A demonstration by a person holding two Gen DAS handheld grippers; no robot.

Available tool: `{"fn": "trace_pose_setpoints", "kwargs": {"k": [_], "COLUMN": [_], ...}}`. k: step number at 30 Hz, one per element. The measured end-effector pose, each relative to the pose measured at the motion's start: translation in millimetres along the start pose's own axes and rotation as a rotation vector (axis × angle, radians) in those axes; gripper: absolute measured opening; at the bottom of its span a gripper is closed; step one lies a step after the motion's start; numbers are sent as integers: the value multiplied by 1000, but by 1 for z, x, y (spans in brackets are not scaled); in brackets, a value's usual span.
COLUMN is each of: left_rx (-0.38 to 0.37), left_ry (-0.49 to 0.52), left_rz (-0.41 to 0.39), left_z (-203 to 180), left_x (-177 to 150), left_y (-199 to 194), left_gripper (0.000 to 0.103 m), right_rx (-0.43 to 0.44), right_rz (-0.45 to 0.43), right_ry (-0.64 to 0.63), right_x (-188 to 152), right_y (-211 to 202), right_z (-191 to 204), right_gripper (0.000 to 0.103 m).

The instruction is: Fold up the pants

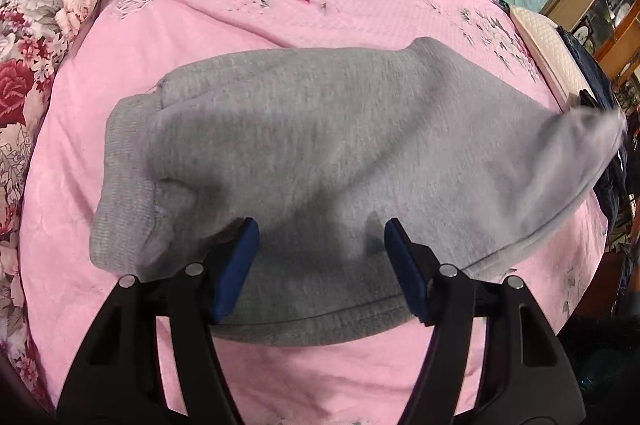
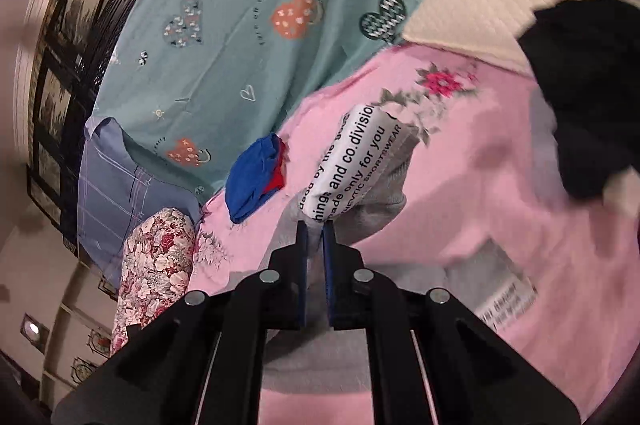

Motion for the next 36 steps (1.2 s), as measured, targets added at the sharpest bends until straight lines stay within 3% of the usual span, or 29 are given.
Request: {"fn": "trace_pose_setpoints", "kwargs": {"k": [4,6,7,9,12,14,16,18,21,22,23,25,27,29,30,31,32,34,36], "left_rx": [31,46,52,71,84,87,94,105,108,105,103,99,102,68,51,37,25,37,77], "left_ry": [8,14,15,22,22,9,3,6,18,21,21,16,21,37,49,62,79,101,107], "left_rz": [24,38,44,54,62,60,54,50,44,42,42,37,19,-19,-37,-50,-49,-17,31], "left_z": [0,0,0,1,4,6,5,4,5,6,7,7,2,-9,-16,-22,-28,-33,-27], "left_x": [2,3,3,3,0,-2,-3,-4,-9,-10,-11,-11,-6,3,8,11,13,8,-6], "left_y": [4,5,5,5,6,6,7,6,3,1,0,-6,-13,-19,-20,-19,-15,-2,14], "left_gripper": [67,67,67,67,67,67,67,67,67,67,67,67,67,68,70,71,73,73,75], "right_rx": [-139,-177,-161,-171,-146,-115,-115,-101,-184,-244,-239,-222,-269,-206,-158,-118,-87,19,87], "right_rz": [74,85,72,20,-23,-9,24,85,222,280,280,306,343,352,373,396,411,483,584], "right_ry": [200,261,271,247,113,6,-122,-189,-175,-159,-159,-161,-207,-378,-458,-544,-621,-816,-911], "right_x": [-60,-69,-66,-50,-24,-15,-14,-21,-51,-65,-73,-76,-68,-59,-58,-59,-61,-80,-102], "right_y": [5,5,0,-15,-20,-5,22,52,80,83,78,64,58,65,76,91,105,157,209], "right_z": [-102,-126,-125,-115,-74,-40,-8,2,-33,-58,-72,-76,-60,-13,14,41,61,116,147], "right_gripper": [7,4,12,17,31,49,51,51,46,32,16,13,21,31,40,60,70,73,73]}}
Point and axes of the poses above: each gripper's, at about its wrist camera, not at the fingertips, and y roughly the way its jaws point, z to its left, x to its top, the point moved 9 cm from there along y, roughly the way its jaws point, and after that the axes turned 8 degrees about y, right-handed, at the moved point
